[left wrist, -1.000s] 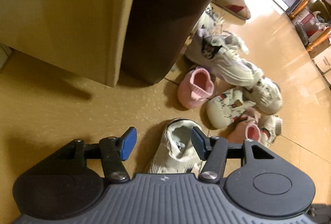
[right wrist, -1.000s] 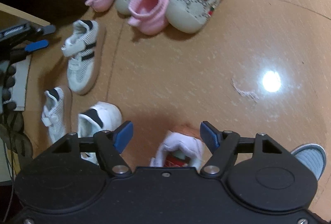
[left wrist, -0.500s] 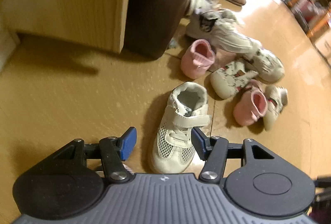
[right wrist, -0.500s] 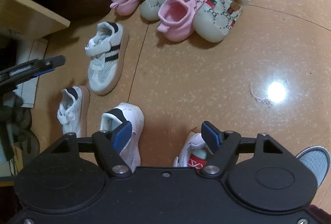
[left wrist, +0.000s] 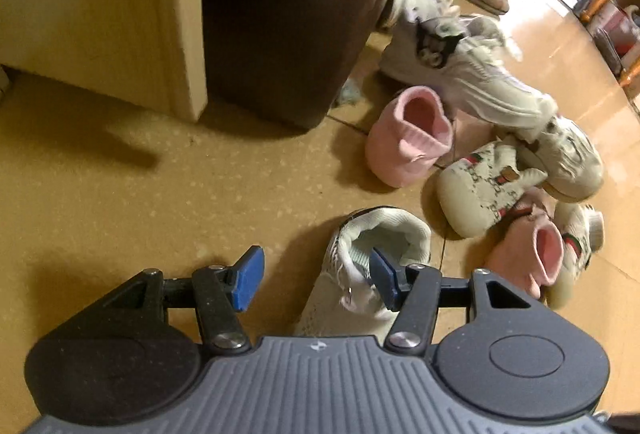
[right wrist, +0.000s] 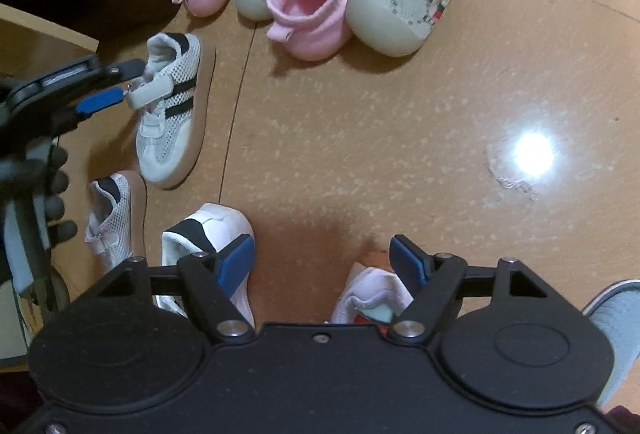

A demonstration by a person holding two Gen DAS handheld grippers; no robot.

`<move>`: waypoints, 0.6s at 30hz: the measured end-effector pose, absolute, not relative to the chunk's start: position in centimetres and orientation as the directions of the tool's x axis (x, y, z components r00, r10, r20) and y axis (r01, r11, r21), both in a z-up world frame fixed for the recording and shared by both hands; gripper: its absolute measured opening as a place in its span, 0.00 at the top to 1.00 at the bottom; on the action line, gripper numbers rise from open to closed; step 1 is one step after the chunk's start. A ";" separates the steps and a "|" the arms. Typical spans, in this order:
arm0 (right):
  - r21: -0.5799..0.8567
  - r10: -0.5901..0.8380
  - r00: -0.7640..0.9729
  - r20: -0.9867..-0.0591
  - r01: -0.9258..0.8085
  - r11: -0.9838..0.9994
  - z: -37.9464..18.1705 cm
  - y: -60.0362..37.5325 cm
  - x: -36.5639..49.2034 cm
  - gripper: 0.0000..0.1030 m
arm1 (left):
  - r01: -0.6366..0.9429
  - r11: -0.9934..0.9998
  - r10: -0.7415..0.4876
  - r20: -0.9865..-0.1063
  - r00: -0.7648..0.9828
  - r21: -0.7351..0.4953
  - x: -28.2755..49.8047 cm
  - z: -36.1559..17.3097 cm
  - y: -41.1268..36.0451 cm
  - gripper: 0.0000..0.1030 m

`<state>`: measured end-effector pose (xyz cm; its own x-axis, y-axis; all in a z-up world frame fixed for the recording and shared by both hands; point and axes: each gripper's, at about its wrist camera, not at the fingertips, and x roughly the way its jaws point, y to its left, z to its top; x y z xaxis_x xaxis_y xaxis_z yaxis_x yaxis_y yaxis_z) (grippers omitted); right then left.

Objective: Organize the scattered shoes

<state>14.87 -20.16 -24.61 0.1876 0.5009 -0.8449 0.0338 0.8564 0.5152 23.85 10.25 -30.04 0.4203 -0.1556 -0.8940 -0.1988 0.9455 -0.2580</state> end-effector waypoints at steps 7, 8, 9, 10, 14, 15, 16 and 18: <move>0.520 0.507 0.172 -0.845 0.045 0.853 -25.7 -20.3 15.2 0.26 | -0.275 0.909 -0.193 -0.902 0.387 -0.313 24.2 -32.1 10.1 0.77; 0.520 0.506 0.172 -0.845 0.051 0.852 -25.8 -20.4 15.2 0.26 | -0.267 0.913 -0.191 -0.902 0.388 -0.309 24.2 -31.9 9.8 0.79; 0.520 0.505 0.173 -0.846 0.058 0.852 -25.9 -20.6 15.3 0.26 | -0.263 0.910 -0.203 -0.898 0.389 -0.320 24.0 -31.8 9.7 0.81; 0.521 0.505 0.173 -0.846 0.062 0.851 -26.0 -20.7 15.3 0.26 | -0.261 0.902 -0.228 -0.892 0.391 -0.345 23.8 -31.6 9.8 0.81; 0.524 0.506 0.178 -0.844 0.071 0.849 -26.0 -21.0 15.3 0.26 | -0.243 0.893 -0.258 -0.874 0.411 -0.378 22.4 -29.7 10.0 0.83; 0.524 0.506 0.180 -0.844 0.071 0.849 -25.9 -21.0 15.2 0.26 | -0.241 0.890 -0.264 -0.870 0.417 -0.386 22.0 -29.0 10.1 0.83; 0.523 0.504 0.184 -0.844 0.073 0.849 -25.8 -21.1 15.1 0.26 | -0.236 0.890 -0.266 -0.866 0.424 -0.390 21.6 -28.2 10.3 0.84; 0.523 0.502 0.189 -0.844 0.077 0.849 -25.7 -21.3 15.0 0.26 | -0.225 0.895 -0.262 -0.861 0.436 -0.386 20.7 -26.1 10.8 0.83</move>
